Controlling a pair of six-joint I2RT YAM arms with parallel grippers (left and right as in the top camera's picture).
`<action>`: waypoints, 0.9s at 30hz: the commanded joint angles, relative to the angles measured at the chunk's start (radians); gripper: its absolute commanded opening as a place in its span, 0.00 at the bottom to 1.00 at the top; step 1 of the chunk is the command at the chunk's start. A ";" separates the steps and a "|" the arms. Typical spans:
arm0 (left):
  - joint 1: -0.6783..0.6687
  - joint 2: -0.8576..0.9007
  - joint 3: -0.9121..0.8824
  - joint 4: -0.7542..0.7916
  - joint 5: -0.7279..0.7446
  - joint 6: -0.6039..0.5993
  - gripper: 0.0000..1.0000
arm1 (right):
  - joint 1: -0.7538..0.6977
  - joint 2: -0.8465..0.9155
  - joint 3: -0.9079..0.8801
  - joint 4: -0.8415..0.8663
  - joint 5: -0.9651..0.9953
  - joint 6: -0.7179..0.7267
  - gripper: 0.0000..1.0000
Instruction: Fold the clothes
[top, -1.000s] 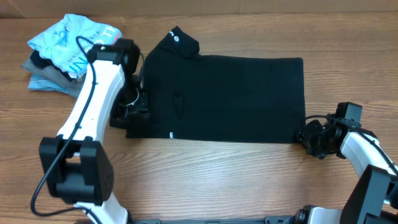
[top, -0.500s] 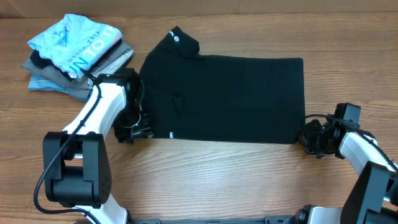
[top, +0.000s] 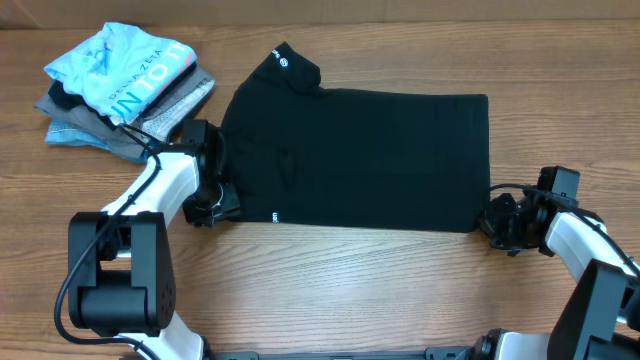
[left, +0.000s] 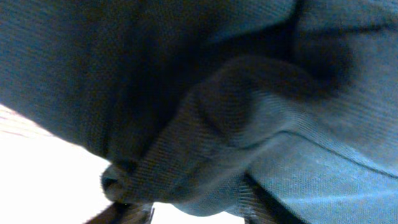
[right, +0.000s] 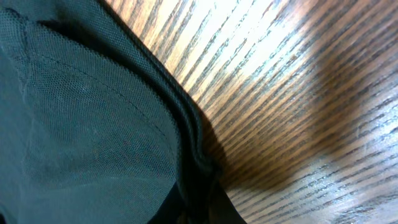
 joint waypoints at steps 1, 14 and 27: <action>0.005 0.001 -0.019 0.017 -0.051 -0.002 0.26 | 0.000 0.017 -0.017 -0.016 0.014 -0.003 0.07; 0.028 -0.003 -0.017 -0.298 0.029 0.016 0.04 | -0.087 -0.055 0.166 -0.412 0.093 -0.003 0.05; 0.029 -0.093 -0.017 -0.492 0.024 0.070 0.04 | -0.088 -0.089 0.172 -0.584 0.120 -0.003 0.04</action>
